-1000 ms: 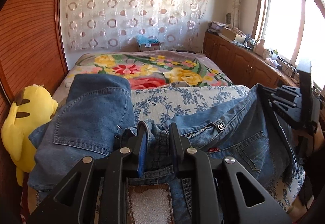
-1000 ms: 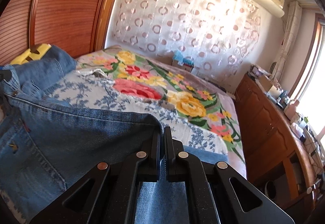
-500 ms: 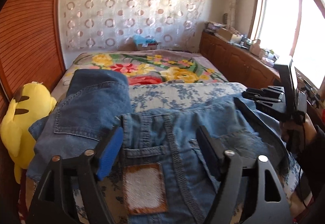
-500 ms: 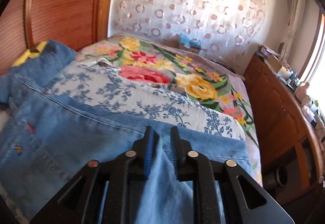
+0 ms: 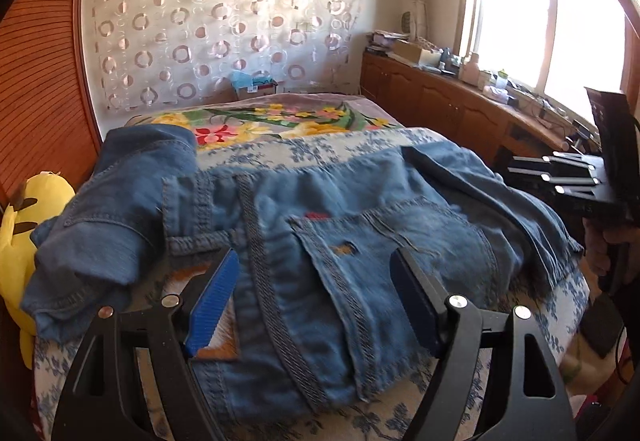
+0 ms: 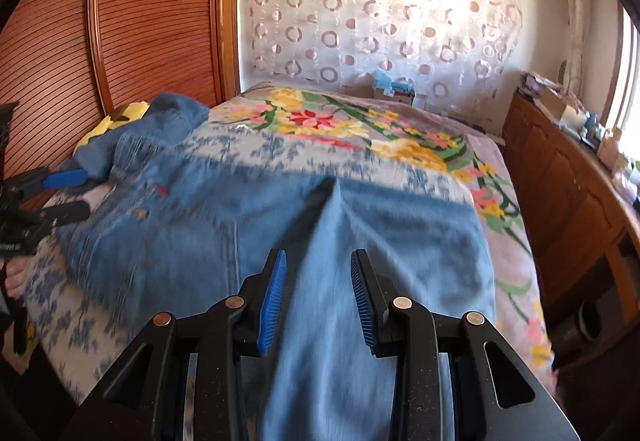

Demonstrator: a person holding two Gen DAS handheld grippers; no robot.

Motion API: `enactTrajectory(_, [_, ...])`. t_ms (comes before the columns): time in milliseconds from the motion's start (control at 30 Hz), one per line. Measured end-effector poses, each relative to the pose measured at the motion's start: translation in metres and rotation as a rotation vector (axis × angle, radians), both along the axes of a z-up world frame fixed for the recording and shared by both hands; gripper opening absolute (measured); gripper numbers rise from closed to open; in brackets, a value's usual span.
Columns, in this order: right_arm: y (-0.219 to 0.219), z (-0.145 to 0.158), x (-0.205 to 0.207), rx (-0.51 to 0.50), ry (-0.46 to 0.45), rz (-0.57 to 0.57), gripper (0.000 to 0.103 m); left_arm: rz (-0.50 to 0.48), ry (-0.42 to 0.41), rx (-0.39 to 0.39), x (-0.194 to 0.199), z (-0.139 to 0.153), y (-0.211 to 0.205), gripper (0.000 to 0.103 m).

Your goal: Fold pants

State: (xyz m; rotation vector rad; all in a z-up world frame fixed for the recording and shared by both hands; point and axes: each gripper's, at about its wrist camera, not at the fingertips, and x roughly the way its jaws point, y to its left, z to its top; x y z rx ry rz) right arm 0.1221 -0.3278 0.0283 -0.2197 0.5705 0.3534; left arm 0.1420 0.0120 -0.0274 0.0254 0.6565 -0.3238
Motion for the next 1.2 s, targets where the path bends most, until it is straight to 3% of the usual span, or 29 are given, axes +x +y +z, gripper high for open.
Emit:
enactTrajectory(167, [-0.016, -0.025, -0.044, -0.011, 0.044, -0.007, 0.037, -0.023, 0.019, 0.012, -0.009, -0.008, -0.009, 0.079])
enactTrajectory(300, [-0.029, -0.035, -0.066, -0.01, 0.063, -0.024, 0.045, -0.034, 0.037, 0.028, -0.016, -0.015, -0.013, 0.079])
enactTrajectory(600, [-0.032, -0.043, -0.089, -0.029, 0.077, -0.042, 0.049, -0.021, 0.057, 0.045, -0.023, -0.025, -0.012, 0.079])
enactTrajectory(767, [-0.031, -0.046, -0.089, -0.111, 0.061, -0.063, 0.049, -0.009, 0.065, 0.053, -0.023, -0.027, -0.01, 0.079])
enactTrajectory(900, [-0.039, -0.04, -0.086, -0.116, 0.066, -0.067, 0.009, -0.006, 0.071, 0.054, -0.021, -0.028, -0.009, 0.079])
enactTrajectory(1200, [-0.082, 0.02, -0.061, -0.079, -0.047, -0.17, 0.007, -0.003, 0.073, 0.054, -0.019, -0.028, -0.01, 0.079])
